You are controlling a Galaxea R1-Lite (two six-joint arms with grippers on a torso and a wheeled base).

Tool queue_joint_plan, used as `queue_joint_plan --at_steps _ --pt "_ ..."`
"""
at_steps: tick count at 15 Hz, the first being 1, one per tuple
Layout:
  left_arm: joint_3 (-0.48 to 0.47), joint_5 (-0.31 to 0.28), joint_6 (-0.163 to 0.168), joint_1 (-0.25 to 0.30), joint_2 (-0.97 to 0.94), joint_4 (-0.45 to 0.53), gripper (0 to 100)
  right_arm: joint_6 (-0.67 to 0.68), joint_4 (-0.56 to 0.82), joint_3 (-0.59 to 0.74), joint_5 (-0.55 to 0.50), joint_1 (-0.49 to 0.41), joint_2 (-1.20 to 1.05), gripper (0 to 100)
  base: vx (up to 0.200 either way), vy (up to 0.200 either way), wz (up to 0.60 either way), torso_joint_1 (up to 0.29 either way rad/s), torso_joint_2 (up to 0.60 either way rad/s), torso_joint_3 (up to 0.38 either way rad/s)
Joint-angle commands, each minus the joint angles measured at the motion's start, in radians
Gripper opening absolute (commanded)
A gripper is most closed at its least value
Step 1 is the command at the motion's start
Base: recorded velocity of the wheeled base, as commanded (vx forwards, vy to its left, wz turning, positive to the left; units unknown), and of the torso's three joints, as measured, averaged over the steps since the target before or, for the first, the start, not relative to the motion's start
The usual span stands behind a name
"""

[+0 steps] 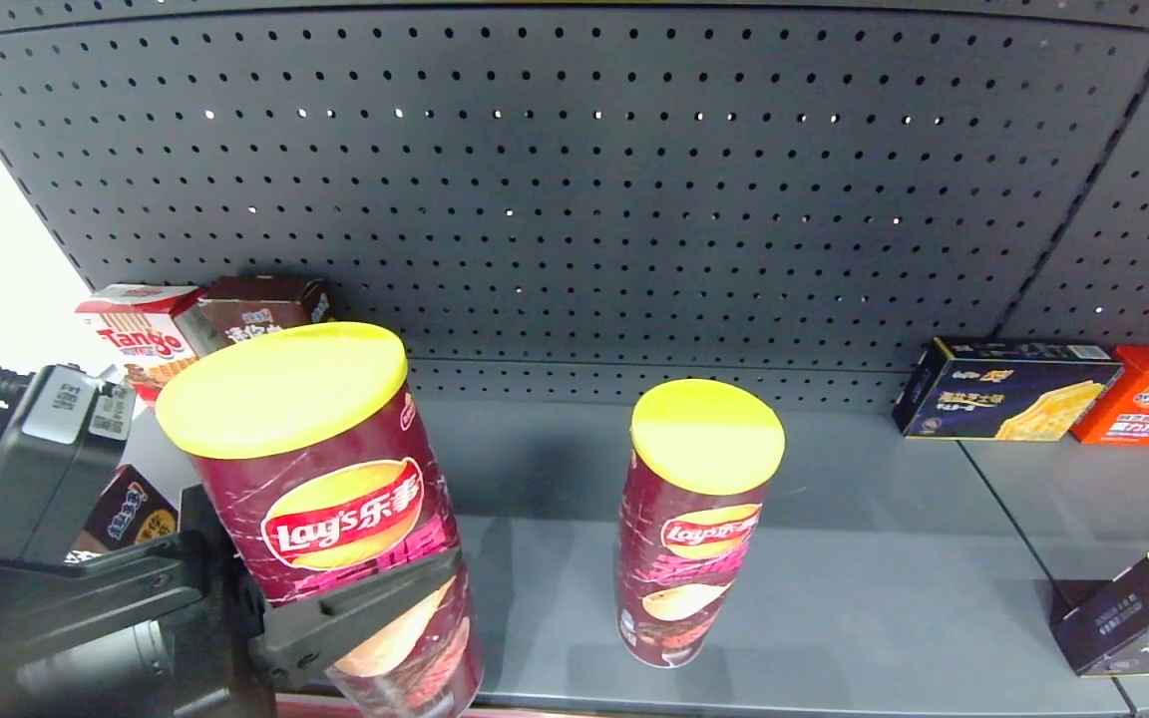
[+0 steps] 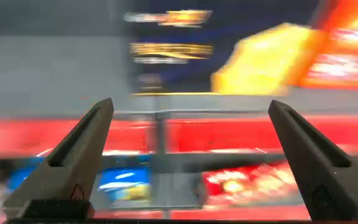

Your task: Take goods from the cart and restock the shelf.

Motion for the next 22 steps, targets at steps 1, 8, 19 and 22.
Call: queue_joint_plan --at_steps 1,8,19,22 --pt "-0.006 -0.012 0.000 -0.001 0.003 0.000 0 0.035 0.038 0.002 0.078 -0.002 0.007 100 0.000 0.000 0.00 0.000 0.00 0.000" --pt "-0.212 -0.012 -0.003 0.079 0.050 0.087 0 0.015 0.061 0.000 0.086 0.000 0.007 100 0.000 0.000 0.00 0.000 0.00 0.000" --pt "-0.367 -0.033 0.025 0.128 0.336 -0.023 0 0.015 0.061 0.000 0.086 0.000 0.007 100 0.000 0.000 0.00 0.000 0.00 0.000" --pt "-0.408 -0.045 0.098 0.119 0.465 -0.085 0 0.015 0.061 0.000 0.086 0.000 0.007 100 0.000 0.000 0.00 0.000 0.00 0.000"
